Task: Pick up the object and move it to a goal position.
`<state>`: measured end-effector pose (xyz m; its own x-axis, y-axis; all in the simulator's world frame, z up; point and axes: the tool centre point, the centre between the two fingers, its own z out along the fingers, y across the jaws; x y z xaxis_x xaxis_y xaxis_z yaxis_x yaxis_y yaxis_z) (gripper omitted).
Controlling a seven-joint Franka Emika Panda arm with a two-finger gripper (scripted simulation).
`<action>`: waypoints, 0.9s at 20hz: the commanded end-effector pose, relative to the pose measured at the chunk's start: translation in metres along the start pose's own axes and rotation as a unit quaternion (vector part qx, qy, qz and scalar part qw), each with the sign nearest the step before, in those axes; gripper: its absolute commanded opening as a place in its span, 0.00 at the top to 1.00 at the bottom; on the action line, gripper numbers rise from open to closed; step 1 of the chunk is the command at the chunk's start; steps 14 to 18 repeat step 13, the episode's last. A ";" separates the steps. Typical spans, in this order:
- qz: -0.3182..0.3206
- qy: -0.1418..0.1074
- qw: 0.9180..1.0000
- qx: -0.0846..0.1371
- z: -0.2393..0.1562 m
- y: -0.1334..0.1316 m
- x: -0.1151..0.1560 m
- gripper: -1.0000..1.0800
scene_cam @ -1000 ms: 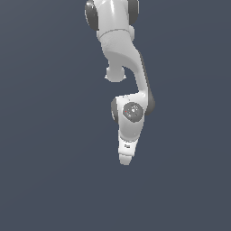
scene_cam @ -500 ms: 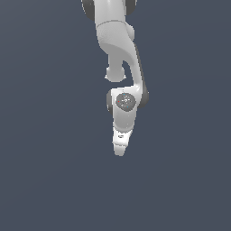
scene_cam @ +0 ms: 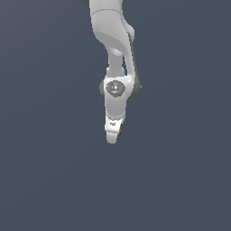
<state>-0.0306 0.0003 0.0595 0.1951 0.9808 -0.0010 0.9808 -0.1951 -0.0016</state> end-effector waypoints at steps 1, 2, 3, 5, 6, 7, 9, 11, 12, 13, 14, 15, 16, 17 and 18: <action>0.000 0.000 1.000 -0.001 -0.003 -0.009 -0.009 1.00; 0.000 0.000 1.000 -0.001 -0.004 -0.012 -0.011 1.00; 0.000 0.000 1.000 -0.001 -0.005 -0.014 -0.014 1.00; 0.000 0.000 1.000 -0.001 -0.007 -0.018 -0.019 1.00; 0.000 0.000 1.000 -0.001 -0.007 -0.020 -0.020 1.00; 0.000 0.000 1.000 -0.001 -0.008 -0.022 -0.022 1.00; 0.000 0.000 1.000 -0.001 -0.009 -0.024 -0.024 1.00; 0.000 0.000 1.000 -0.001 -0.009 -0.025 -0.025 1.00; 0.000 0.000 1.000 -0.001 -0.010 -0.025 -0.025 1.00; -0.001 0.000 1.000 -0.001 -0.010 -0.024 -0.025 1.00; -0.001 0.000 1.000 -0.001 -0.010 -0.024 -0.025 1.00; -0.001 0.000 1.000 -0.001 -0.010 -0.024 -0.025 1.00; -0.001 0.000 1.000 -0.001 -0.010 -0.024 -0.025 1.00; -0.001 0.000 1.000 -0.001 -0.010 -0.024 -0.025 1.00; -0.001 0.000 1.000 -0.001 -0.010 -0.024 -0.025 1.00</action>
